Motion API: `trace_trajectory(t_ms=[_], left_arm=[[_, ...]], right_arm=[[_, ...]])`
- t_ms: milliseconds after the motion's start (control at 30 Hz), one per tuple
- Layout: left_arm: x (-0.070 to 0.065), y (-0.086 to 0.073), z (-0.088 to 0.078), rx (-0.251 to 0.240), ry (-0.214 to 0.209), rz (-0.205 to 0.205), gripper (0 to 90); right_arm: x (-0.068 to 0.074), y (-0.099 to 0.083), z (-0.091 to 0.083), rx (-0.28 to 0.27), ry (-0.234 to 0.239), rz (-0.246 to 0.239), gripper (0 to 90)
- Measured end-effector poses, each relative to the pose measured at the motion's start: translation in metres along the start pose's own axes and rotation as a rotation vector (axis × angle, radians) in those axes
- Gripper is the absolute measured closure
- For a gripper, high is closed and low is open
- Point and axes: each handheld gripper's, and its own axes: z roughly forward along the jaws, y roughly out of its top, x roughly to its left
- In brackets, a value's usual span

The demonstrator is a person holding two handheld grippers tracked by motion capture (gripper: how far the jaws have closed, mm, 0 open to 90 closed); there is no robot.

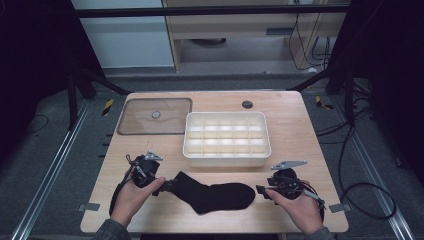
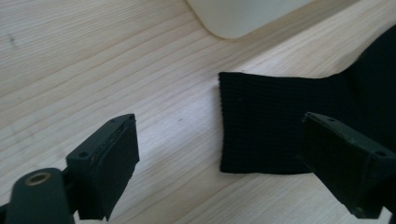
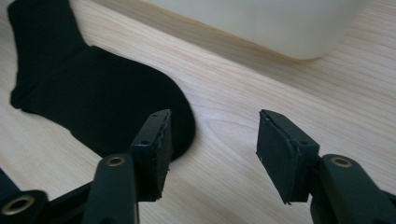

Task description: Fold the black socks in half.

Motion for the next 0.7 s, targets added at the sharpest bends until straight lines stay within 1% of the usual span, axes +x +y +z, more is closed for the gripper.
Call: trace_trajectory(t_ms=[67,100,167,200,233,267,300,333,367,433,467,533,567,600,667,700], left_arm=[[-0.007,0.003,0.002,0.007,-0.002,0.022,13.0],[-0.009,0.003,0.003,0.009,-0.006,0.026,15.9],[-0.013,0.004,0.006,0.02,-0.014,0.042,18.5],[-0.017,0.004,0.008,0.021,-0.013,0.044,19.5],[-0.017,0.004,0.008,0.021,-0.013,0.044,20.9],[-0.019,0.005,0.01,0.026,-0.017,0.048,21.4],[-0.02,0.005,0.011,0.03,-0.014,0.052,22.3],[-0.02,0.005,0.011,0.03,-0.014,0.052,23.8],[-0.02,0.006,0.012,0.034,-0.01,0.055,23.8],[-0.02,0.008,0.013,0.052,0.002,0.063,25.4],[-0.02,0.01,0.016,0.072,0.018,0.078,27.3],[-0.02,0.011,0.017,0.078,0.02,0.08,27.7],[-0.019,0.011,0.018,0.084,0.027,0.083,28.6],[-0.019,0.012,0.018,0.089,0.028,0.082,28.8],[-0.017,0.011,0.02,0.106,0.046,0.097,28.9],[-0.015,0.009,0.021,0.115,0.049,0.094,28.9]], right_arm=[[0.001,0.001,0.0,0.001,0.007,-0.002,47.7],[0.004,0.004,0.001,-0.004,0.012,0.0,49.6],[0.006,0.006,0.002,0.0,0.024,-0.002,52.6],[0.007,0.006,0.003,-0.002,0.03,-0.008,53.7],[0.007,0.006,0.003,-0.002,0.03,-0.008,53.7],[0.01,0.007,0.006,0.008,0.04,-0.007,55.4],[0.011,0.007,0.007,0.012,0.04,-0.006,56.7],[0.011,0.007,0.007,0.012,0.04,-0.006,56.7],[0.012,0.007,0.009,0.015,0.04,-0.006,59.1],[0.014,0.008,0.014,0.025,0.041,-0.009,61.1],[0.016,0.008,0.018,0.034,0.043,-0.011,61.1],[0.017,0.008,0.02,0.039,0.038,-0.013,61.1],[0.017,0.008,0.024,0.052,0.026,-0.017,60.1],[0.017,0.008,0.026,0.06,0.025,-0.012,59.5],[0.016,0.008,0.027,0.064,0.022,-0.005,58.7],[0.014,0.006,0.031,0.077,0.019,0.002,58.2]])
